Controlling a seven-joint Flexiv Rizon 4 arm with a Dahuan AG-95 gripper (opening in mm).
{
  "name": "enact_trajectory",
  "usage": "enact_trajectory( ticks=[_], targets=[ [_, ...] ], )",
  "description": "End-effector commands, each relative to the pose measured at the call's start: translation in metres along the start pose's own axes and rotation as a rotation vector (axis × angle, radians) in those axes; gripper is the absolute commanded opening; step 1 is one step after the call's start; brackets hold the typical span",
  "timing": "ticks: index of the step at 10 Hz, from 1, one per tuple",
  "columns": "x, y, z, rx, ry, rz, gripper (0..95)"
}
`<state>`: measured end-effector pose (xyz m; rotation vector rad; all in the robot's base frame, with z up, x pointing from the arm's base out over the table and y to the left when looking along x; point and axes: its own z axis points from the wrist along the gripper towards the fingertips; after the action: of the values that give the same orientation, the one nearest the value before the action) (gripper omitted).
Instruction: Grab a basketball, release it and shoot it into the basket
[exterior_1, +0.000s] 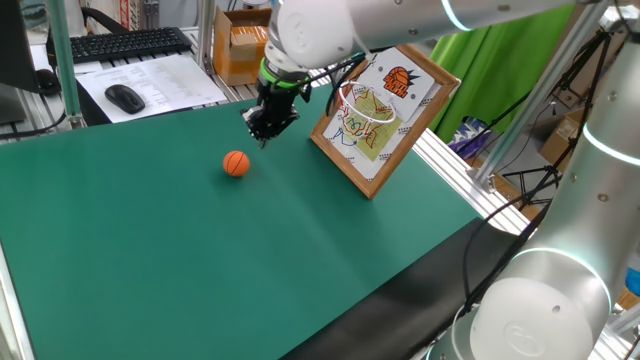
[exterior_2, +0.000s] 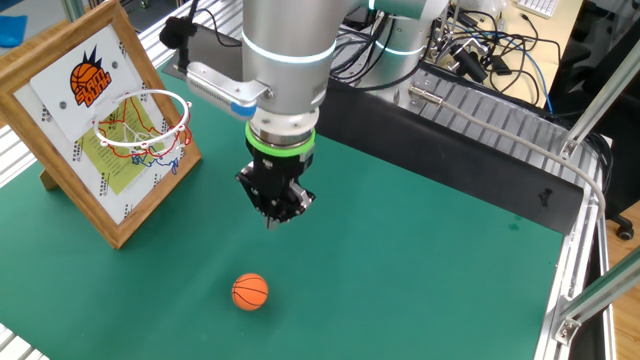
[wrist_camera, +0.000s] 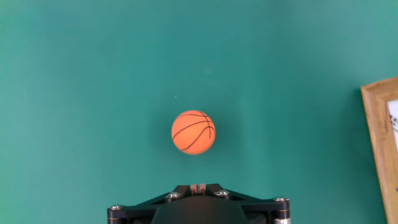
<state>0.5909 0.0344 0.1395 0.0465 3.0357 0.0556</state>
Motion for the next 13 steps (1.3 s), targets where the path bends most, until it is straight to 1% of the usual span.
enact_trajectory(
  ticks=[1,2,3,4,5,7,10,11,12,13],
  targets=[
    [0.0011,0.0008,0.0037,-0.001,0.0,-0.005,0.0],
    [0.0012,0.0016,0.0035,-0.002,0.013,-0.012,0.0],
    [0.0013,0.0018,0.0034,-0.003,0.047,-0.024,0.0],
    [0.0013,0.0021,0.0034,-0.003,0.069,-0.036,0.0],
    [0.0014,0.0024,0.0035,-0.003,0.078,-0.043,0.0],
    [0.0014,0.0026,0.0031,-0.002,0.077,-0.04,0.0],
    [0.0014,0.0026,0.0031,-0.003,0.087,-0.041,0.0],
    [0.0014,0.0026,0.0031,-0.006,0.129,-0.044,0.0],
    [0.0014,0.0026,0.0031,-0.006,0.135,-0.042,0.0],
    [0.0014,0.0026,0.0031,-0.007,0.13,-0.032,0.0]
  ],
)
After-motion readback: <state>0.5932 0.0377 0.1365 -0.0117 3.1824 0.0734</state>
